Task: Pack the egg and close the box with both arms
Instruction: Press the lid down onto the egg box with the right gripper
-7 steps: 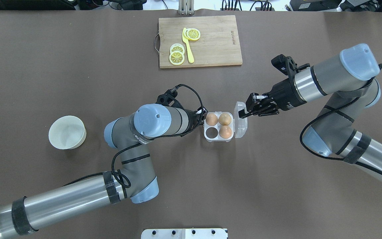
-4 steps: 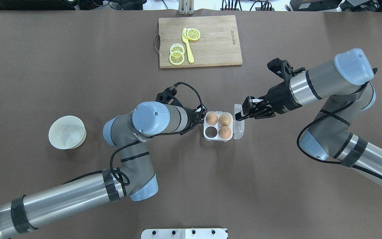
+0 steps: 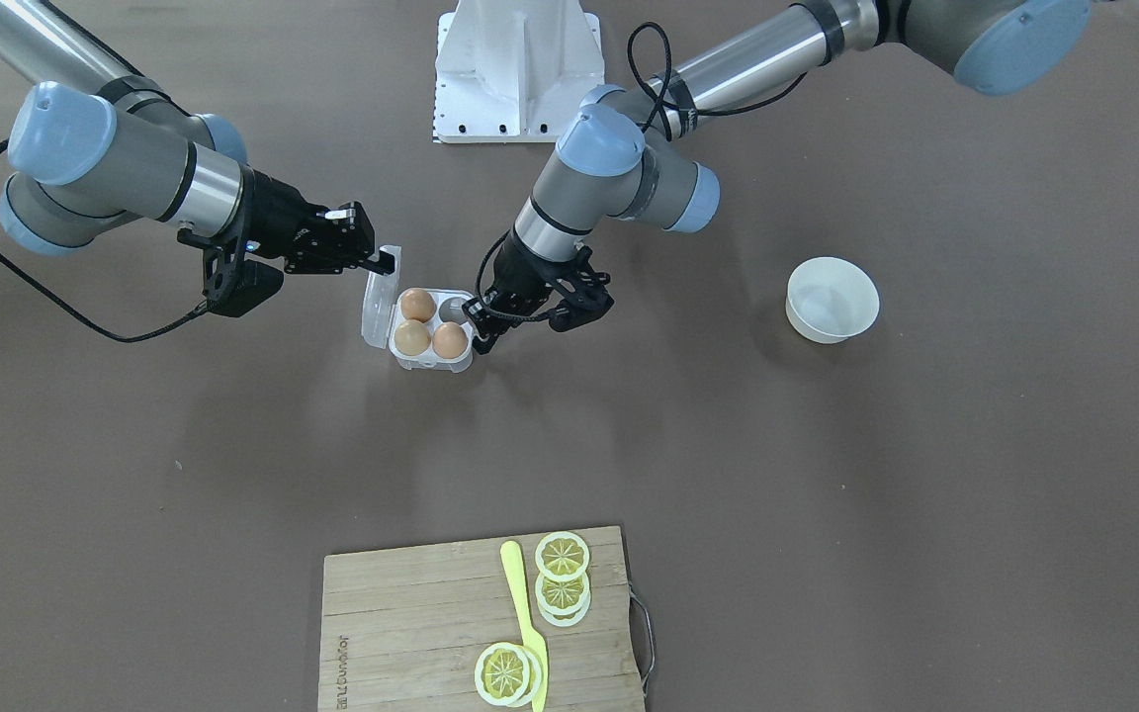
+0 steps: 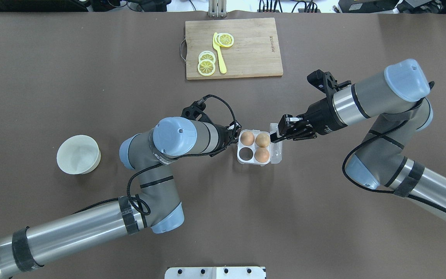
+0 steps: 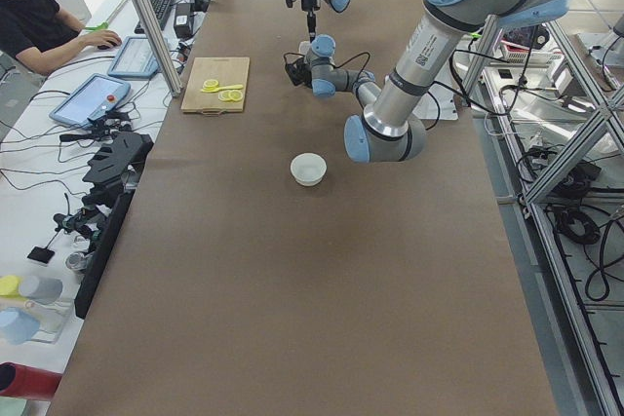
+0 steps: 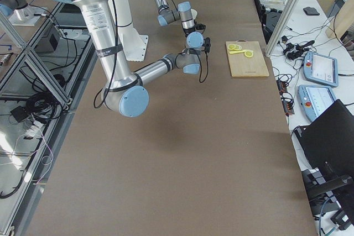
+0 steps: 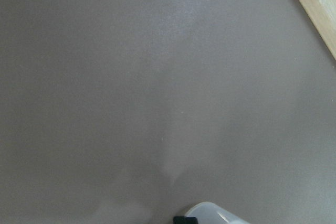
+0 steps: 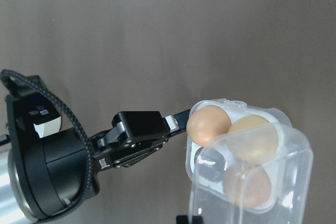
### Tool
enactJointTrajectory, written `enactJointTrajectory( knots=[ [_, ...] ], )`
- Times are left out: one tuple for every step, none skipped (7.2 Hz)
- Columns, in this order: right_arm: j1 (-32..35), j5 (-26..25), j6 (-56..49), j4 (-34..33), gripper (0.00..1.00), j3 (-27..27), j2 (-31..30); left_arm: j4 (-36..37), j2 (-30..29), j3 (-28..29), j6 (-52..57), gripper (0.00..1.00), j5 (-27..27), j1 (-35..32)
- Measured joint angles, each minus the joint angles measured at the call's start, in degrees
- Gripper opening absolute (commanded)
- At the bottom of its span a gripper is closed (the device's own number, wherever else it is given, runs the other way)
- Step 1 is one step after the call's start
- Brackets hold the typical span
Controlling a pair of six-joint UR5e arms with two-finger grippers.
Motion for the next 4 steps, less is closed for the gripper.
enactJointTrajectory(
  knots=[
    [-0.2, -0.2, 0.0, -0.1, 0.08, -0.1, 0.3, 0.0, 0.0, 0.0, -0.1, 0.00, 0.0, 0.0],
    [-0.6, -0.5, 0.0, -0.2, 0.13, -0.1, 0.5, 0.0, 0.0, 0.0, -0.1, 0.00, 0.0, 0.0],
    [-1.2, -1.2, 0.0, -0.3, 0.22, -0.2, 0.8, 0.0, 0.1, -0.1, -0.1, 0.00, 0.0, 0.0],
    [-1.6, -1.6, 0.0, -0.4, 0.39, -0.2, 0.9, -0.1, 0.3, -0.2, -0.1, 0.00, -0.1, -0.1]
  ],
)
